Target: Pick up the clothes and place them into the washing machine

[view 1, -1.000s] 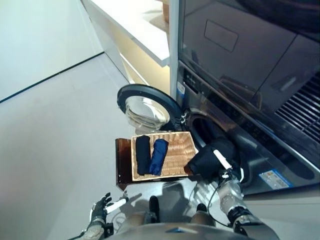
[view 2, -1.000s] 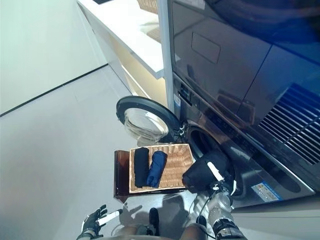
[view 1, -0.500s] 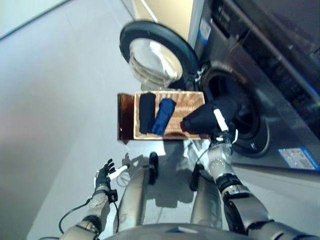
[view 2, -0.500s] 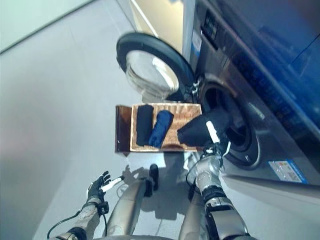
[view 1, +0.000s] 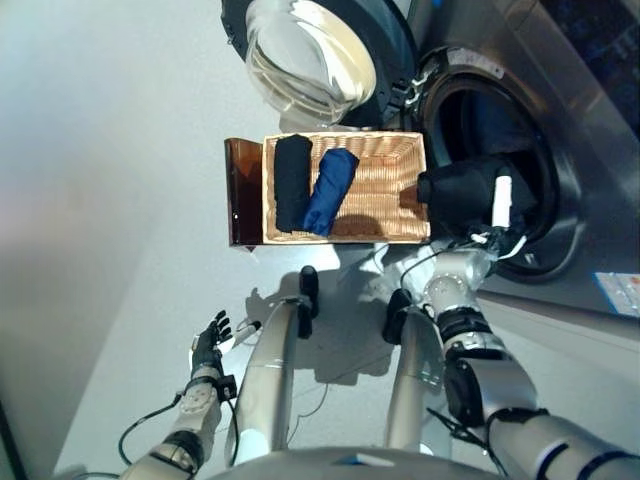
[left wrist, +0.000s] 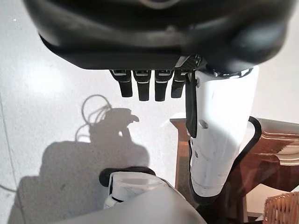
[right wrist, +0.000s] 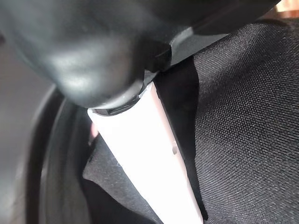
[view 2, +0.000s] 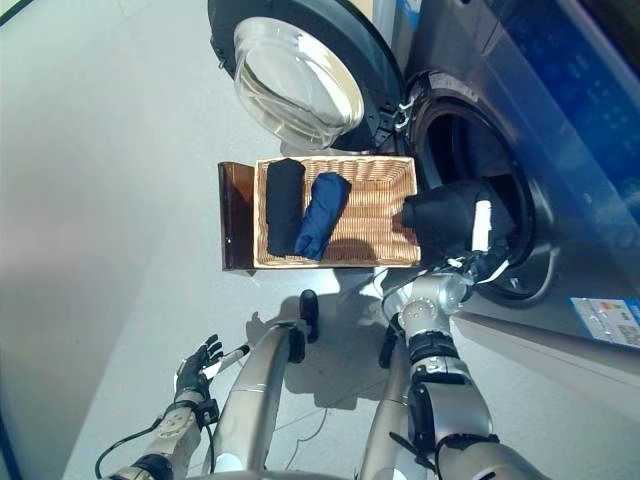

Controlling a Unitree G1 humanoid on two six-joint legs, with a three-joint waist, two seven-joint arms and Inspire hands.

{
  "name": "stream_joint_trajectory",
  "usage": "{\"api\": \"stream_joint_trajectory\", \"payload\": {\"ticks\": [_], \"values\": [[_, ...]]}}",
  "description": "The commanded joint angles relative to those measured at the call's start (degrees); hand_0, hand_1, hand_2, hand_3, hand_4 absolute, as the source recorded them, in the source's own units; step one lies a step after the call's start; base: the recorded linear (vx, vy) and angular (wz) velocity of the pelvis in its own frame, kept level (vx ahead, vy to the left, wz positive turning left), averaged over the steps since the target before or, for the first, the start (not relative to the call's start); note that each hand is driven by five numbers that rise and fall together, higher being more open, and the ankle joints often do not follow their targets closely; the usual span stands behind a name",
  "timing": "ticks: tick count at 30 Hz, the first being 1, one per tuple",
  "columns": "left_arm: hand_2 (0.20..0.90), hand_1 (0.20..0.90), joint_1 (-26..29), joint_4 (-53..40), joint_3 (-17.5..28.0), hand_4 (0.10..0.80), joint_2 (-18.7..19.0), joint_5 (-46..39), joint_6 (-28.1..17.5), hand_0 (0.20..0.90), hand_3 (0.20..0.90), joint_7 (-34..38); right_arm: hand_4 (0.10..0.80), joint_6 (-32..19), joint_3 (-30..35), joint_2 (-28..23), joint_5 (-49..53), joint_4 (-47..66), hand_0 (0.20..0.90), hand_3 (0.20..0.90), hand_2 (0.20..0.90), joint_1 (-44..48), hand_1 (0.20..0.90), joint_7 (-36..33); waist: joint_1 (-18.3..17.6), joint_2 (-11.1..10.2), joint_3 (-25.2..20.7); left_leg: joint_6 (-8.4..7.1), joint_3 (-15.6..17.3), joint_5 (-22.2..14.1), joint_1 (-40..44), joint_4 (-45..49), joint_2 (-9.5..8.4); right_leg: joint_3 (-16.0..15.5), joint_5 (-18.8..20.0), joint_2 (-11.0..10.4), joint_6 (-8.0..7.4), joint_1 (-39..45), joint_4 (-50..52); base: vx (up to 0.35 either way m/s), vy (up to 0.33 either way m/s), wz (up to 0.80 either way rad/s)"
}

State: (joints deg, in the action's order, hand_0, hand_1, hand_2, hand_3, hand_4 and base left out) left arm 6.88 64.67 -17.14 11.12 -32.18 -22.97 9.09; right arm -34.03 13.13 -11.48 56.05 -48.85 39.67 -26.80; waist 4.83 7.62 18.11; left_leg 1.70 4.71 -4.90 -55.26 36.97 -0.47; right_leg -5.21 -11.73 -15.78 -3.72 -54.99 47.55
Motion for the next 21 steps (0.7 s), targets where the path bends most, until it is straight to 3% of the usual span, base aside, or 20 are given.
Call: {"api": "stream_joint_trajectory", "payload": {"ticks": [1, 10, 13, 16, 21], "values": [[0.9, 0.9, -1.8, -0.1, -1.8, 0.8, 1.6, -1.1, -3.7, 0.9, 0.9, 1.0, 0.3, -7.4, -0.6, -10.4, -0.9, 1.3, 0.2, 0.2, 0.2, 6.3, 0.2, -0.2, 0.9, 5.0, -4.3, -2.89, -1.7, -7.5, -1.0, 7.1, -1.07, 1.8, 1.8, -0.5, -0.73, -0.4, -4.3, 0.014, 0.044, 0.1], [0.9, 0.9, 0.2, -5.5, -3.7, 0.8, 2.2, 0.1, -4.6, 0.9, 0.9, 1.2, 0.3, -3.3, -4.0, -29.7, 0.1, -13.8, 0.2, 0.2, 0.2, 20.6, 0.2, -0.2, 5.5, 11.2, -6.5, -2.98, -1.9, -6.2, -5.7, 7.0, -5.14, 4.2, 0.2, -4.9, -1.33, -6.1, 0.5, 0.029, 0.015, 0.35], [0.9, 0.9, -0.4, -7.1, -4.8, 0.8, 1.8, 0.7, -4.9, 0.9, 0.9, 0.8, 0.3, -2.6, -6.1, -35.2, -0.7, -15.4, 0.2, 0.2, 0.2, 23.2, 0.2, -0.5, 6.7, 11.4, -7.8, -3.11, -2.1, -6.0, -6.4, 6.7, -5.89, 4.7, -0.4, -5.9, -1.29, -7.0, 1.4, 0.109, -0.007, 0.42], [0.9, 0.9, -1.0, -8.0, -5.2, 0.8, 1.6, 1.0, -4.9, 0.9, 0.9, 0.6, 0.3, -2.3, -7.2, -37.5, -1.8, -15.3, 0.2, 0.2, 0.2, 24.5, 0.2, -0.8, 6.9, 11.5, -8.1, -3.15, -2.1, -5.9, -6.6, 6.7, -6.03, 4.9, -0.6, -6.0, -1.23, -7.2, 1.8, 0.084, -0.016, 0.3], [0.9, 0.9, -1.6, -9.4, -4.6, 0.8, 2.6, 1.4, -5.1, 0.9, 0.9, 0.9, 0.3, -1.2, -10.5, -44.7, -6.8, -16.9, 0.2, 0.2, 0.2, 26.7, 0.2, -4.1, 6.7, 10.3, -8.7, -3.5, -2.8, -5.3, -7.2, 5.1, -6.18, 4.8, -0.5, -6.2, -1.32, -7.4, 1.2, 0.06, -0.033, 0.07]]}}
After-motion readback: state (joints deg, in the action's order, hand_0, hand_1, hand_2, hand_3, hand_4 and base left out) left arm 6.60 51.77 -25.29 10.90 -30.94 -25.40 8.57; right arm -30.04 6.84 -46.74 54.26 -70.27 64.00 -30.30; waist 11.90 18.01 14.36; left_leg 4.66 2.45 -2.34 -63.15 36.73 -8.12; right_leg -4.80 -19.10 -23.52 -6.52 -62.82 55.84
